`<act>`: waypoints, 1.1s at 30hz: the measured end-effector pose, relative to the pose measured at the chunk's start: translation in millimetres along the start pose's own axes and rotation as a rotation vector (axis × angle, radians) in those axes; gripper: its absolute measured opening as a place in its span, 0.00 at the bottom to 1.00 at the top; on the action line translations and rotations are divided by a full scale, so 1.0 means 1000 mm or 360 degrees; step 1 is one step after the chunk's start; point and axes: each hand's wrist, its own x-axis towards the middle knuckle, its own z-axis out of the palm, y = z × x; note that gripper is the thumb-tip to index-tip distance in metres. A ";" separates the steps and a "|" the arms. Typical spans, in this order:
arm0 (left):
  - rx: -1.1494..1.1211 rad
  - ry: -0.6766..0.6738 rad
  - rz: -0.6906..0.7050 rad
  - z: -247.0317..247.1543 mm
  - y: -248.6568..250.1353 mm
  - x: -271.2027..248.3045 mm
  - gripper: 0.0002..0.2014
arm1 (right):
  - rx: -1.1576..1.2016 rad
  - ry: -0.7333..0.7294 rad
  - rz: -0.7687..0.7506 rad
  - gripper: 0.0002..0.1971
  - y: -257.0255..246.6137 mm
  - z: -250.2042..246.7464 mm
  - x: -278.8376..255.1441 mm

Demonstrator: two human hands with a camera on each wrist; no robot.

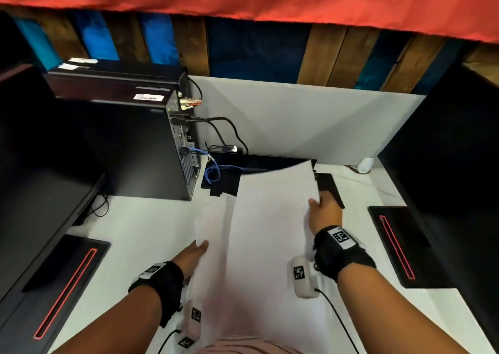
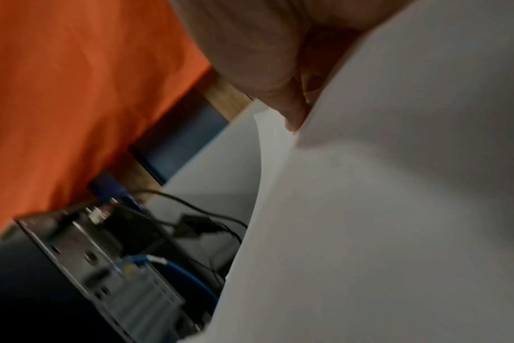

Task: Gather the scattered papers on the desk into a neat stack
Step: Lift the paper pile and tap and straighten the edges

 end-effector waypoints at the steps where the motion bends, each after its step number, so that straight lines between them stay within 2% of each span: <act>1: -0.0032 -0.0008 -0.0018 -0.002 -0.002 0.002 0.37 | -0.0017 -0.0077 0.0092 0.13 0.009 0.008 -0.002; 5: -0.0118 -0.0014 0.0067 -0.001 -0.004 0.003 0.37 | 0.0015 -0.0580 0.0305 0.30 0.041 0.027 -0.013; 7: -0.0120 -0.0113 0.0140 0.000 -0.005 -0.003 0.41 | -0.0076 -0.0755 0.0324 0.36 0.052 0.034 -0.019; 10: -0.0043 -0.0296 0.0356 0.006 -0.005 -0.014 0.46 | -0.0120 -0.0774 0.0332 0.37 0.070 0.041 -0.024; 13: -0.0040 -0.0218 0.0562 0.018 0.006 -0.029 0.34 | 0.0067 -0.0606 0.0358 0.40 0.084 0.042 -0.028; 16: 0.0025 -0.0234 0.0761 0.030 0.034 -0.047 0.28 | 0.0244 -0.0437 0.0475 0.56 0.093 0.028 -0.023; 19: -0.0046 -0.0360 0.0923 0.040 0.070 -0.074 0.25 | 0.0638 -0.0574 0.0534 0.67 0.089 0.011 -0.024; 20: -0.0070 -0.0398 0.0983 0.042 0.082 -0.084 0.25 | 0.0740 -0.0638 0.0498 0.65 0.083 0.005 -0.026; 23: -0.0073 -0.0432 0.1158 0.044 0.112 -0.103 0.23 | 0.0971 -0.0684 0.0374 0.46 0.056 -0.013 -0.031; 25: -0.0065 -0.0400 0.1248 0.044 0.126 -0.112 0.23 | 0.1072 -0.0567 0.0270 0.39 0.036 -0.026 -0.032; 29: -0.0240 -0.0243 0.1361 0.045 0.133 -0.117 0.21 | 0.0964 -0.0274 0.0033 0.17 0.003 -0.044 -0.036; 31: -0.0382 -0.0189 0.1352 0.044 0.131 -0.115 0.22 | 0.1031 -0.0332 -0.0057 0.14 -0.006 -0.051 -0.041; 33: -0.0472 -0.0165 0.1323 0.041 0.129 -0.112 0.22 | 0.1059 -0.0501 -0.0066 0.15 -0.007 -0.055 -0.046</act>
